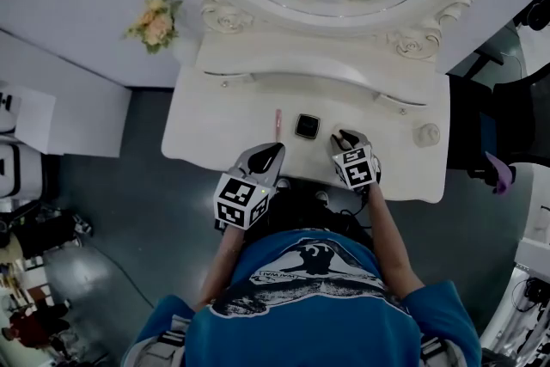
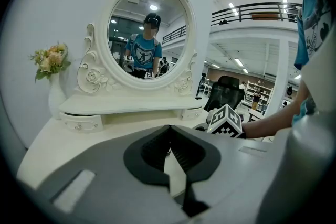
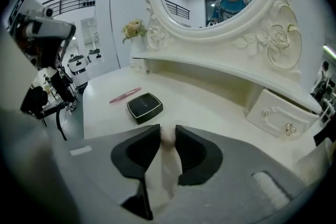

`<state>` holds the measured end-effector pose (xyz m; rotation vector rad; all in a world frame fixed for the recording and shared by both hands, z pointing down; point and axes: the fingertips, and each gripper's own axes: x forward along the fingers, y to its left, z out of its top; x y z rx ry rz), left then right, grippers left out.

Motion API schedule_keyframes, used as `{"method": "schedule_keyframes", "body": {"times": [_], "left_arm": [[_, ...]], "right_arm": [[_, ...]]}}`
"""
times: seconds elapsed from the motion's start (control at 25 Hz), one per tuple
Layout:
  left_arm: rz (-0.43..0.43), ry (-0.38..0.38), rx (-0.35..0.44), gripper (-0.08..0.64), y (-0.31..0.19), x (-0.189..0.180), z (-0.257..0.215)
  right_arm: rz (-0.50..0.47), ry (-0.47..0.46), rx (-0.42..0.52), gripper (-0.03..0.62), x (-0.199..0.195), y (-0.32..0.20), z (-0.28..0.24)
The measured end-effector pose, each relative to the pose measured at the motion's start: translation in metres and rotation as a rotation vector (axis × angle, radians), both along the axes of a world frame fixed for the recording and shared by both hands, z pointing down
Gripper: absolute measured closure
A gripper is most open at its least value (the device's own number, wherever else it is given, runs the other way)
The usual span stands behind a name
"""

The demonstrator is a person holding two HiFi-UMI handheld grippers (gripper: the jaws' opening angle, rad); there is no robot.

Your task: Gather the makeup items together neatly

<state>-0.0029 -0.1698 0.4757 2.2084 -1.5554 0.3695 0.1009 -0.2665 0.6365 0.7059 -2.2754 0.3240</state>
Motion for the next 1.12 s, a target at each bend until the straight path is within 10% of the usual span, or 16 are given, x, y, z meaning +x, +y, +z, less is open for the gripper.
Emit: {"method": "schedule_keyframes", "body": {"times": [1.12], "left_arm": [[-0.020,-0.003,-0.028,0.548,0.010,0.039,0.015]], "right_arm": [[0.116,-0.230,-0.051,0.374,0.035,0.016,-0.030]]}}
